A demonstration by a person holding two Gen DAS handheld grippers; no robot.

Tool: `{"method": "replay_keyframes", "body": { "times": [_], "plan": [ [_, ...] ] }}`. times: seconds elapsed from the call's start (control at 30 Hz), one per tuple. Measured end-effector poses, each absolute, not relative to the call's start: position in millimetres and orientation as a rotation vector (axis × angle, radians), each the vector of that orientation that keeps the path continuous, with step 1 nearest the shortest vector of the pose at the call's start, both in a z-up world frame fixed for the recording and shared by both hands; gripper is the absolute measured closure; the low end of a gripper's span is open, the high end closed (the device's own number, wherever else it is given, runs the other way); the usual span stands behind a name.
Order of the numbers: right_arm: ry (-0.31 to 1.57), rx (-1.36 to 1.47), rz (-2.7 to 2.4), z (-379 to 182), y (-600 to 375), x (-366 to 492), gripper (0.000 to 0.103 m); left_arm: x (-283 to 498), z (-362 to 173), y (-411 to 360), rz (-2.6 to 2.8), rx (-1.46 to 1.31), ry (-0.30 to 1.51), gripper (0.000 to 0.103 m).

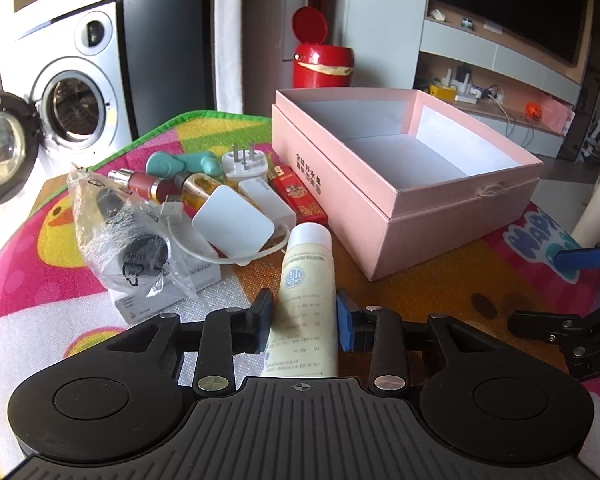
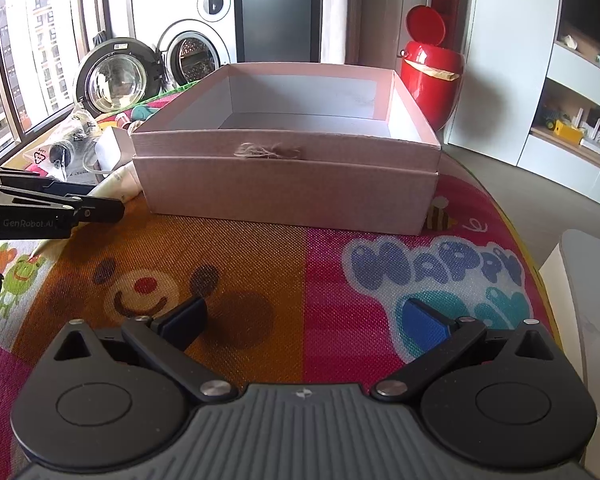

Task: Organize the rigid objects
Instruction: 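Grasp the cream tube with the left tool while the right tool grasps the bagged black earphones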

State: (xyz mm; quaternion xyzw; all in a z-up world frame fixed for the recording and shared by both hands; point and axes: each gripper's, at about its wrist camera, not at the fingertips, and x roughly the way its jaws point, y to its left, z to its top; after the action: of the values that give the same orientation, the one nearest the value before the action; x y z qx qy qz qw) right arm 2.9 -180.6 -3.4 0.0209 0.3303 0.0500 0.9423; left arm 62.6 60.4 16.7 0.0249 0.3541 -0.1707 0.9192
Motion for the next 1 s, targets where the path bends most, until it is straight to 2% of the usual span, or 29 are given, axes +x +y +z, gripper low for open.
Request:
{"method": "replay_keyframes", "body": {
  "times": [0.1, 0.27, 0.5, 0.67, 0.73, 0.77, 0.8, 0.83, 1.0],
  "plan": [
    [0.663, 0.004, 0.142, 6, -172, 2, 0.01, 36, 22, 80, -0.342, -0.039, 0.712, 0.075],
    [0.504, -0.071, 0.289, 62, -126, 3, 0.014, -17, 34, 119, -0.267, -0.134, 0.648, 0.076],
    [0.503, -0.136, 0.498, 111, -20, 77, 0.047, -48, 36, 154, -0.21, -0.243, 0.653, 0.076],
    [0.619, -0.125, 0.47, 94, 39, 143, 0.054, -57, 39, 162, -0.206, -0.291, 0.63, 0.076],
    [0.686, -0.135, 0.461, 80, 48, 158, 0.064, -61, 42, 163, -0.204, -0.282, 0.616, 0.076],
    [0.692, -0.129, 0.465, 78, 49, 158, 0.065, -62, 43, 164, -0.206, -0.281, 0.612, 0.076],
    [0.692, -0.129, 0.474, 79, 47, 155, 0.078, -66, 42, 164, -0.211, -0.277, 0.607, 0.076],
    [0.703, -0.13, 0.495, 81, 46, 151, 0.084, -66, 43, 164, -0.219, -0.275, 0.604, 0.076],
    [0.66, -0.097, 0.602, 107, 6, 85, 0.084, -66, 42, 152, -0.269, -0.242, 0.601, 0.076]
  ]
}}
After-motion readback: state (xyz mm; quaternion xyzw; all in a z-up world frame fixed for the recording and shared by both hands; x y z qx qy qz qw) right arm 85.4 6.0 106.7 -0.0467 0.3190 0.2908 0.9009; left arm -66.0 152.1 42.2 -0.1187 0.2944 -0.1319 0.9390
